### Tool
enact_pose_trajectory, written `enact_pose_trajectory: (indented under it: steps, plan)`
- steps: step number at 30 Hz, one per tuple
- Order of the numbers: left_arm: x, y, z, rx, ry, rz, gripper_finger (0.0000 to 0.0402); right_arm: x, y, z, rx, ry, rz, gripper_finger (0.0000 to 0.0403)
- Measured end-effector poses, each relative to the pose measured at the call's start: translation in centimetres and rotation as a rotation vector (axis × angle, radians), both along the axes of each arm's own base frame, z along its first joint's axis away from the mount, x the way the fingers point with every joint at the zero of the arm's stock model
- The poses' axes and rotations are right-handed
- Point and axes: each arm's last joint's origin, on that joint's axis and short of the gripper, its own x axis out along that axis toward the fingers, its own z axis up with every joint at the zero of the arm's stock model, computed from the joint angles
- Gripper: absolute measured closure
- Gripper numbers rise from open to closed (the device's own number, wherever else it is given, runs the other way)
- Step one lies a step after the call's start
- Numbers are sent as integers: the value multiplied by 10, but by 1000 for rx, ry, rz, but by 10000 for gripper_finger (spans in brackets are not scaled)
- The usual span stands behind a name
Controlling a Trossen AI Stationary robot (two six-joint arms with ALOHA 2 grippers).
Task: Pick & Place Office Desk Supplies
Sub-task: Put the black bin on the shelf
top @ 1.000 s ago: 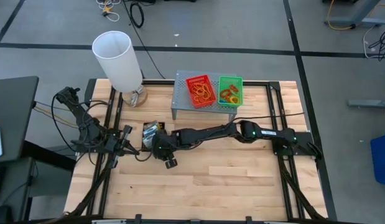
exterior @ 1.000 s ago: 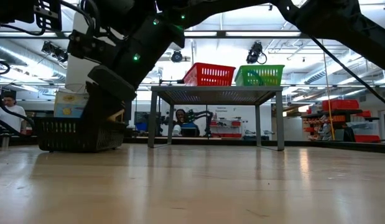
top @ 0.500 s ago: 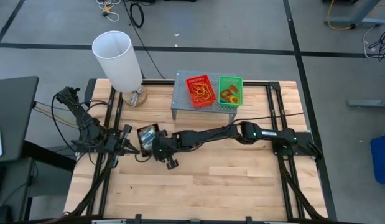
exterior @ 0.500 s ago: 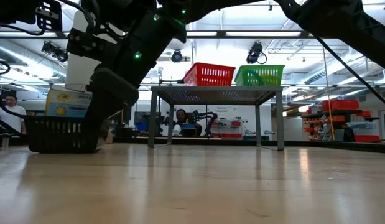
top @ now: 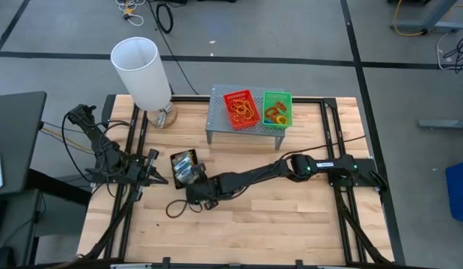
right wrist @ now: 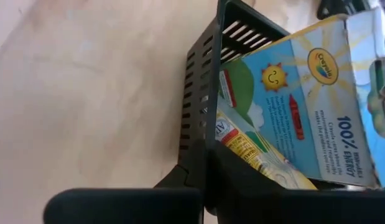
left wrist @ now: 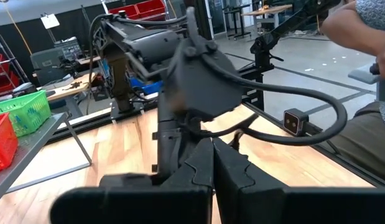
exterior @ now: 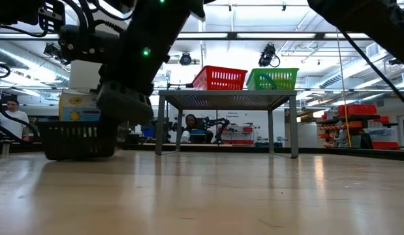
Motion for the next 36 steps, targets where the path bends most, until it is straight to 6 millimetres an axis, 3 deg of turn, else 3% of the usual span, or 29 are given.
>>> enact_pose_trajectory:
  steps: [13,21,36]
  plan:
    - [0,0,0,-3,2,0,401,-8,16,0,-261,-21,-83,395]
    - [0,0,0,-6,4,0,401,-11,17,6,-280,-18,-96,395]
    - [0,0,0,-12,7,-1,400,-31,-1,75,-250,-66,-167,396]
